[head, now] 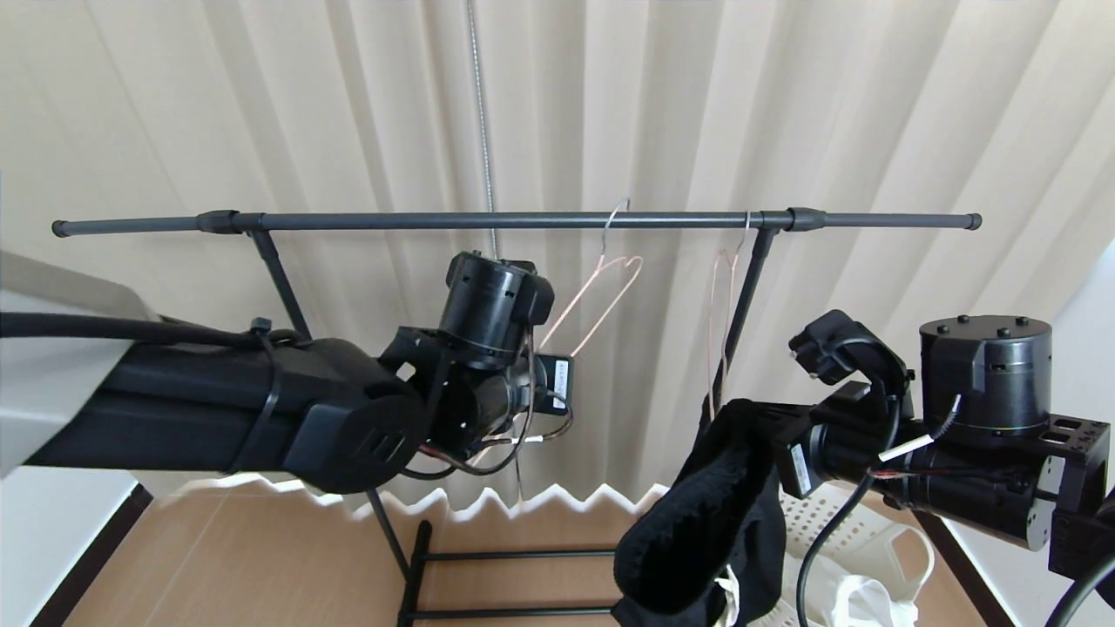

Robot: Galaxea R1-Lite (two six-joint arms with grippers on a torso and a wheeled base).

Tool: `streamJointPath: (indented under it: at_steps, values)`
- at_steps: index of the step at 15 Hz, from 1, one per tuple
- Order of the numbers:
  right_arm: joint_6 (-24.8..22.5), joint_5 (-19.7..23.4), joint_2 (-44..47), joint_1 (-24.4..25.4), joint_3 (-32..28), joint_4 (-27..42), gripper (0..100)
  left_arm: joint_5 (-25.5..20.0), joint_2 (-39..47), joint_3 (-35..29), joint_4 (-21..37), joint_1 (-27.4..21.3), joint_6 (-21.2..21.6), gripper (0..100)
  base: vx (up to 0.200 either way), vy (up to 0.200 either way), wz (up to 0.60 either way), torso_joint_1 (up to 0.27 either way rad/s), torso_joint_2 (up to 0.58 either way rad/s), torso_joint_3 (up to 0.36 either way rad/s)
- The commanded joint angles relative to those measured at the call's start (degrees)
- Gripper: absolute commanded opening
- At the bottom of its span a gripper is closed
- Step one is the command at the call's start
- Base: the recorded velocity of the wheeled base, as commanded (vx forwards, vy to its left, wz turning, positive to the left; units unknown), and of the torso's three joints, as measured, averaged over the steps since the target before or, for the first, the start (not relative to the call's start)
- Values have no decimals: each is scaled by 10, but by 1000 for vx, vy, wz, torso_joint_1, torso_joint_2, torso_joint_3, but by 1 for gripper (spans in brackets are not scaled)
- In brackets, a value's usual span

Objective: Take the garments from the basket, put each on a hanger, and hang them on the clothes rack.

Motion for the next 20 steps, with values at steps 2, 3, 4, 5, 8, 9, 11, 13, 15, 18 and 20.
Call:
streamJointPath:
  at_steps: [2,3,4,5,8,9,11,13,15,18,20]
  values:
    - [0,-43,1,-1,-15,0,0,-51,-97,148,-73,-7,1,0,0,0,0,0,0,0]
    - [0,-68,3,-1,-22,0,0,-74,-118,192,-103,-7,1,0,0,0,0,0,0,0]
    - [0,-89,3,-1,-27,1,0,-91,-133,223,-128,-7,1,0,0,0,0,0,0,0]
    - [-1,-130,2,-1,-37,1,0,-119,-159,279,-174,-6,4,0,0,0,0,0,0,0]
    - [-2,-200,8,-3,-56,1,0,-168,-203,367,-238,-6,31,0,0,0,0,0,0,0]
    - [-2,-214,15,-4,-63,1,0,-189,-217,392,-247,-6,45,0,0,0,0,0,0,0]
    - [-1,-235,28,-17,-78,0,0,-225,-238,435,-248,-5,73,0,0,0,0,0,0,0]
    - [1,-243,32,-22,-86,0,0,-246,-246,458,-248,-6,89,0,0,0,0,0,0,0]
    - [2,-243,37,-24,-90,0,0,-272,-247,473,-248,-6,105,0,0,0,0,0,0,0]
    - [2,-244,38,-24,-90,-1,0,-278,-239,470,-248,-15,107,0,0,0,0,0,0,0]
    - [2,-243,37,-23,-88,-1,0,-278,-230,463,-249,-20,107,0,0,0,0,0,0,0]
